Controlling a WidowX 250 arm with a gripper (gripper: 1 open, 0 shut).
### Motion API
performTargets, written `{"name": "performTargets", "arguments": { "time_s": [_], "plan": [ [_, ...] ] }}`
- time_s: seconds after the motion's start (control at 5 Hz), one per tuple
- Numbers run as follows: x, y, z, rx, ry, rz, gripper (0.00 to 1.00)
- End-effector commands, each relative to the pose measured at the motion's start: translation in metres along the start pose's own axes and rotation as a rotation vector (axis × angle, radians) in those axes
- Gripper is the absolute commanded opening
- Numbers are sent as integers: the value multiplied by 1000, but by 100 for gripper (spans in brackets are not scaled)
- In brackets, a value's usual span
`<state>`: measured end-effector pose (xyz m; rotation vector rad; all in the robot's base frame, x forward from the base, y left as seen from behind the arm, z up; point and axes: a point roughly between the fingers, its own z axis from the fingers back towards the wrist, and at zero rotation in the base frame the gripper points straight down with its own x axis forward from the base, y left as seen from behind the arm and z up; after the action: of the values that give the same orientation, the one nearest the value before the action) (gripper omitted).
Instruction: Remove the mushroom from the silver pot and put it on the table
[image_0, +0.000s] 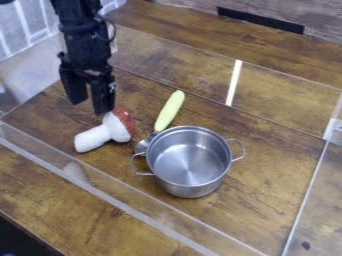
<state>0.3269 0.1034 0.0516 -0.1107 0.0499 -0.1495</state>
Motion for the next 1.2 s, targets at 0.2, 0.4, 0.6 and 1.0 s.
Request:
{"name": "performTargets", "arguments": {
  "time_s": [0.2,0.4,0.6,1.0],
  "plan": [
    [12,1,-5,20,-19,6,100],
    [11,0,-2,19,-9,-4,0],
    [11,-1,0,20,-4,-11,0],
    [16,1,20,18,-32,9,100]
  ]
}}
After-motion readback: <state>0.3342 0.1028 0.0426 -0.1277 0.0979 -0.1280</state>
